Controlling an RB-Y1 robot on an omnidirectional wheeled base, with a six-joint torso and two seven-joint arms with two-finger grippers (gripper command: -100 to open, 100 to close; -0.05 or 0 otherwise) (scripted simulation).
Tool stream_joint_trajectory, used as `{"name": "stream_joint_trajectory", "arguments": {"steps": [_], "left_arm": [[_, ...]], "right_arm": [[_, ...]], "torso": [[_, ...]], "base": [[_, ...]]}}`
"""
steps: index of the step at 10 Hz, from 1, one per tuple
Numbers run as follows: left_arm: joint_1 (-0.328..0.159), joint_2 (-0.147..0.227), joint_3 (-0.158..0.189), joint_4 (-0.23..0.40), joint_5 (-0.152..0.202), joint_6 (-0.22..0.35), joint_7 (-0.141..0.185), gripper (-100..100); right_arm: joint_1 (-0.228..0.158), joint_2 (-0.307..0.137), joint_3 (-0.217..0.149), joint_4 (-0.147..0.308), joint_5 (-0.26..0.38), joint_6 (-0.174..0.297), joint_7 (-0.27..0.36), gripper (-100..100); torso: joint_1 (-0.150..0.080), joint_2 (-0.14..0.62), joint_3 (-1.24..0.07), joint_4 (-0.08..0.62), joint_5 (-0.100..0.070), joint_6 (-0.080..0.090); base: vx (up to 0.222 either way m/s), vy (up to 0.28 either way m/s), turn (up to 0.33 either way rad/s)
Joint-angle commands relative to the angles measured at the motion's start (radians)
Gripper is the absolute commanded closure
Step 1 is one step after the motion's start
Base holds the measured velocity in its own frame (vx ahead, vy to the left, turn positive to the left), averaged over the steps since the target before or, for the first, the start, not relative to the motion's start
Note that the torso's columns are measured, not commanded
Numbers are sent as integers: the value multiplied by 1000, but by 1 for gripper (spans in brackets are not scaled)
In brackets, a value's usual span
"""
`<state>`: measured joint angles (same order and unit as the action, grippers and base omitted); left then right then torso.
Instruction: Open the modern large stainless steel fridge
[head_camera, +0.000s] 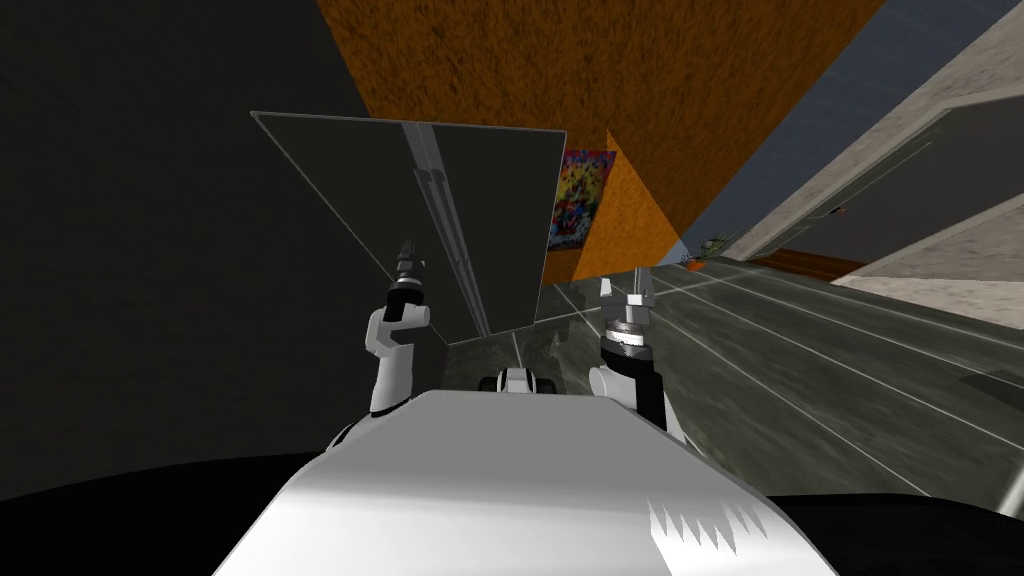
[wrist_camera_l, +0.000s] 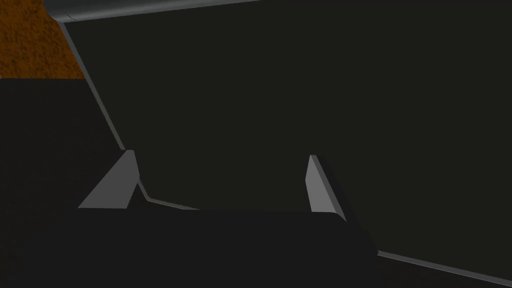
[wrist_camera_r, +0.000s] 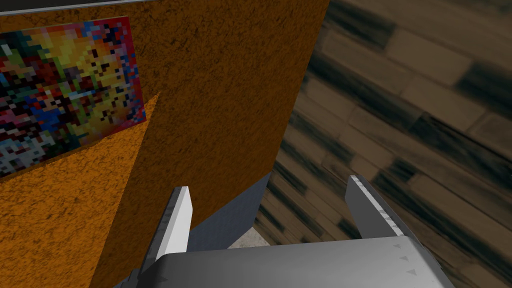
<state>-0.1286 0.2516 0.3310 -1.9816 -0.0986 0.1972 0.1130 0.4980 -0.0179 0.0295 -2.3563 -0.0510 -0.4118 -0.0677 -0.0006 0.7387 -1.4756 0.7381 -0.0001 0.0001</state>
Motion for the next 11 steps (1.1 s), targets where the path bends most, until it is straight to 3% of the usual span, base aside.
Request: {"name": "stream_joint_trajectory", "arguments": {"steps": [1, 2, 3, 4, 5, 6, 11], "left_arm": [[-59, 9, 17, 18, -1, 58, 6, -100], [-97, 19, 48, 54, -6, 98, 17, -100], [-124, 19, 48, 54, -6, 116, 17, -100], [-160, 27, 78, 92, -10, 148, 28, -100], [-188, 27, 78, 92, -10, 167, 28, -100], [-217, 36, 106, 130, -13, 199, 41, -100], [-378, 52, 157, 209, -18, 332, 71, -100]], "right_arm": [[0, 0, 0, 0, 0, 0, 0, 0], [0, 0, 0, 0, 0, 0, 0, 0], [0, 0, 0, 0, 0, 0, 0, 0], [0, 0, 0, 0, 0, 0, 0, 0], [0, 0, 0, 0, 0, 0, 0, 0], [0, 0, 0, 0, 0, 0, 0, 0], [0, 0, 0, 0, 0, 0, 0, 0]], "torso": [[0, 0, 0, 0, 0, 0], [2, -1, -1, 0, 0, 0], [1, -1, -1, 0, 0, 0], [1, -1, -1, 0, 0, 0], [0, -1, 0, 0, 0, 0], [0, 0, 0, 0, 0, 0], [1, -1, -1, 0, 0, 0]], "base": [[-6, -28, 6], [-10, -44, -82], [-14, -43, -42], [-15, -58, -73], [-19, -53, -29], [-29, -56, -49], [-12, -47, -33]]}}
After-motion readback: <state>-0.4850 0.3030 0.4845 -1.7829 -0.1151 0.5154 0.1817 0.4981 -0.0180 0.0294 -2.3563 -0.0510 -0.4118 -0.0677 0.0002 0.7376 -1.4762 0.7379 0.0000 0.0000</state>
